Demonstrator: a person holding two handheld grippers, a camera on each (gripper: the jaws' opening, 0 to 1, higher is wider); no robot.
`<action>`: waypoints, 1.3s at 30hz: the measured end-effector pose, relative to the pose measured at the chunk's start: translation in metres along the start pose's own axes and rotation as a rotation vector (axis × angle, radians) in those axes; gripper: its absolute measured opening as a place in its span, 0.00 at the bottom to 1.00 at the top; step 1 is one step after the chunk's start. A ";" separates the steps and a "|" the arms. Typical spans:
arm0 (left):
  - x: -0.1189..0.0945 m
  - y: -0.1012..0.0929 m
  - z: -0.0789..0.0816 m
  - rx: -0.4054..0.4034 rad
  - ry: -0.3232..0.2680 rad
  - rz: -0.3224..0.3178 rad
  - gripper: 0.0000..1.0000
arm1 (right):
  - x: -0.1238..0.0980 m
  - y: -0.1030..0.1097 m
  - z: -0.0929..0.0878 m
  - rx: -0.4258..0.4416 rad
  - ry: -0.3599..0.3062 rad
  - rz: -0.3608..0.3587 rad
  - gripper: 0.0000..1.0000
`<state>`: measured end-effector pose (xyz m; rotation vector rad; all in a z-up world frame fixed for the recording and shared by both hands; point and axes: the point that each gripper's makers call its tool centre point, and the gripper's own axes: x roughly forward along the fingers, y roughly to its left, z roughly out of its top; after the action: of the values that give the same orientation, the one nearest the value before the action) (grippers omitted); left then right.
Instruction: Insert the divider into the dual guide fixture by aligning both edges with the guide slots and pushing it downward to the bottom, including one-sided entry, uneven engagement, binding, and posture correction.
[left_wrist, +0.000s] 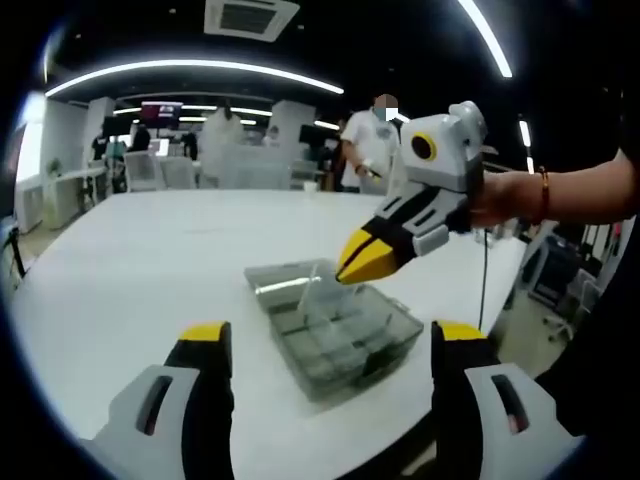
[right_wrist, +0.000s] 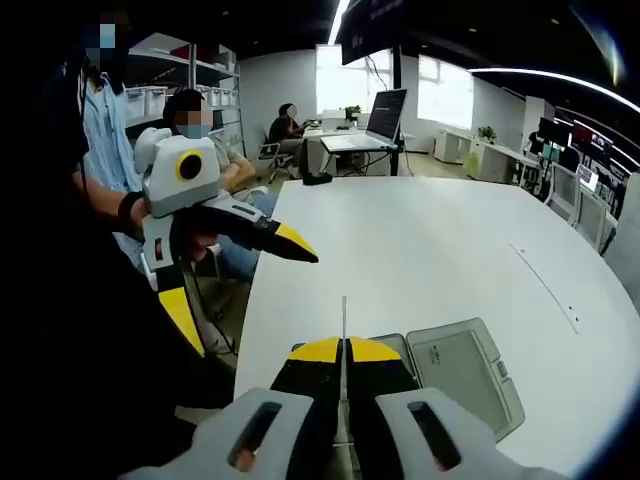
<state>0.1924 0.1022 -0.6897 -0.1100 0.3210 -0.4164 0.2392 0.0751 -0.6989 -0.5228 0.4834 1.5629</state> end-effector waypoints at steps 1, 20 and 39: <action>0.000 0.001 -0.001 0.001 0.003 0.002 0.80 | 0.001 -0.001 -0.001 0.005 0.001 0.001 0.00; -0.001 0.008 0.002 -0.006 -0.003 0.017 0.80 | 0.014 -0.005 -0.014 0.000 0.037 0.025 0.00; -0.004 0.015 -0.002 -0.014 0.002 0.035 0.79 | 0.021 -0.005 -0.024 -0.022 0.066 0.042 0.00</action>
<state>0.1940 0.1171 -0.6932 -0.1177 0.3275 -0.3795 0.2441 0.0778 -0.7301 -0.5860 0.5305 1.5962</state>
